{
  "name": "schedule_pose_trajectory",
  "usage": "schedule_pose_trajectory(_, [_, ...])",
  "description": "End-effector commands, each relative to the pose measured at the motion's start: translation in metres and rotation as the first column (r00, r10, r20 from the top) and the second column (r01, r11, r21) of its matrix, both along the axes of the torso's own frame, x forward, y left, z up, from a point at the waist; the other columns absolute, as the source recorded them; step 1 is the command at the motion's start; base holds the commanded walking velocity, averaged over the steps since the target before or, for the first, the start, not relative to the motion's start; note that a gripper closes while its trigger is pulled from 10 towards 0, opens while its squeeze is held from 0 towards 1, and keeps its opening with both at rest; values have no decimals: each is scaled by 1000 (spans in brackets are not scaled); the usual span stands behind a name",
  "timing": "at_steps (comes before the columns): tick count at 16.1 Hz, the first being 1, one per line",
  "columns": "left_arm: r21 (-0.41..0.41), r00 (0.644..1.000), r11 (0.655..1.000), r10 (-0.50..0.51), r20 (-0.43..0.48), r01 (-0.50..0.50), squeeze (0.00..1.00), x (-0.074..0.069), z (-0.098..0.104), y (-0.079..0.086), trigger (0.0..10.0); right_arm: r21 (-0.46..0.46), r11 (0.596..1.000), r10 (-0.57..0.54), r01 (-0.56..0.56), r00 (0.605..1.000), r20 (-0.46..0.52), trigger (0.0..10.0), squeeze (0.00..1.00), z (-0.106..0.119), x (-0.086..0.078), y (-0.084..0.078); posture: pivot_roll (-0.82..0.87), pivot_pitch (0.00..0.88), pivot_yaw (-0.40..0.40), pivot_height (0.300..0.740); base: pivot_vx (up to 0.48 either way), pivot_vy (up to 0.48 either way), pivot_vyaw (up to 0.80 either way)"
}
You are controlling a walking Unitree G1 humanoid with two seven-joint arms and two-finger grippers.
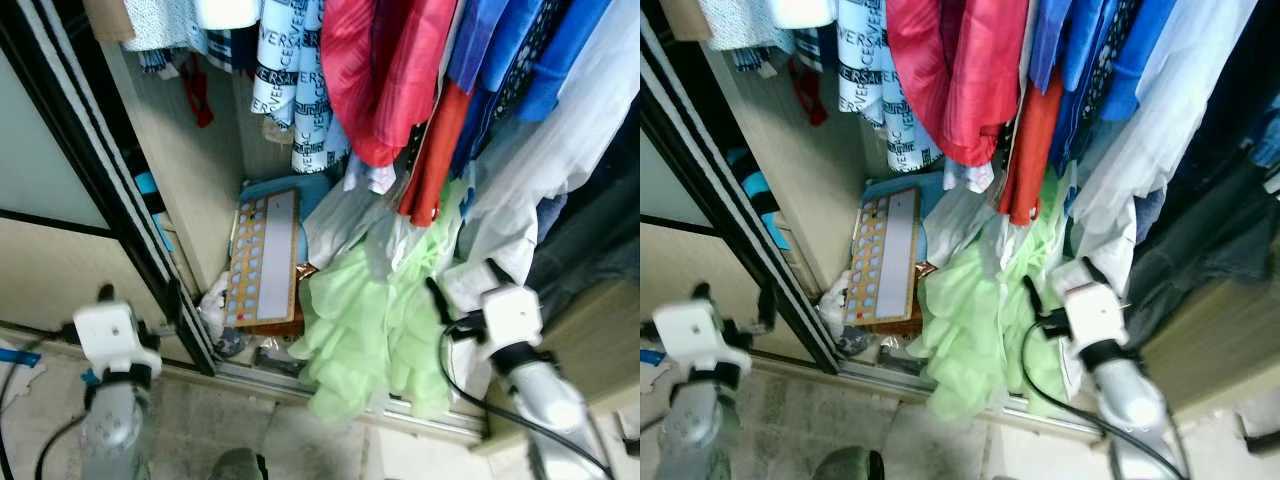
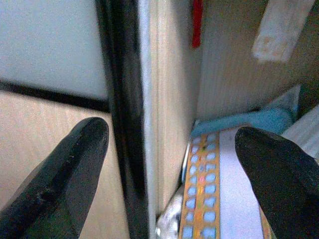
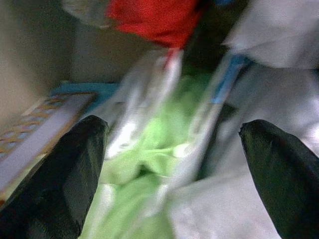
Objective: Clean up the room
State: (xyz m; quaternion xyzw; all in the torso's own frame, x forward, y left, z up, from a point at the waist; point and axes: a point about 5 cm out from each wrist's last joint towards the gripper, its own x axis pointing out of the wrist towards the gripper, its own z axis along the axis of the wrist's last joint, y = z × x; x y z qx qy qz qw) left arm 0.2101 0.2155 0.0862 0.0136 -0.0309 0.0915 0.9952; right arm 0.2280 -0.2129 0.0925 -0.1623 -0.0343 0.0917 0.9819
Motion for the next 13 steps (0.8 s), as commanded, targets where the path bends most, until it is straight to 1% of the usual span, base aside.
schedule_pose_trajectory(1, [5,1000,1000,-2,15,2,0,5,10,-3,10000,-5,1000,-12,12,1000,26,10000,0,12,1,-2,-41,0,-22,740,0,0,0])
schedule_pose_trajectory(2, [5,1000,1000,2,22,-2,0,8,13,-3,10000,2,1000,-14,14,999,38,10000,0,15,2,-1,-42,0,-16,740,0,0,0])
schedule_pose_trajectory(3, [-13,999,1000,11,51,-11,0,15,22,-3,10000,39,999,-13,9,996,94,10000,0,26,14,11,-38,0,-9,740,0,0,0])
schedule_pose_trajectory(4, [-18,998,1000,8,62,-6,0,18,26,-4,10000,57,998,-19,13,994,112,10000,0,29,21,17,-37,0,-4,740,0,0,0])
schedule_pose_trajectory(5, [-13,998,1000,10,58,-9,0,19,25,-3,10000,87,995,-62,54,994,93,10000,0,23,26,18,-33,0,4,740,0,0,0])
schedule_pose_trajectory(6, [-17,998,1000,16,52,-15,0,19,24,-2,10000,106,991,-91,82,992,83,10000,0,22,27,18,-34,0,6,740,0,0,0])
schedule_pose_trajectory(8, [-26,999,999,31,36,-31,0,20,21,2,10000,111,985,-137,128,988,76,10000,0,23,28,16,-44,0,14,740,0,0,0])
schedule_pose_trajectory(10, [-28,999,1000,-4,33,5,0,26,21,-7,10000,115,983,-154,145,986,68,10000,0,23,26,17,-54,0,18,740,0,0,0])
schedule_pose_trajectory(12, [-24,998,998,-52,28,53,0,30,18,-14,10000,160,965,-218,209,975,43,10000,0,18,23,12,-72,0,37,740,0,0,0])
schedule_pose_trajectory(13, [-27,998,998,-64,23,64,0,29,17,-15,10000,191,950,-255,246,967,26,10000,0,15,19,8,-85,0,60,740,0,0,0])
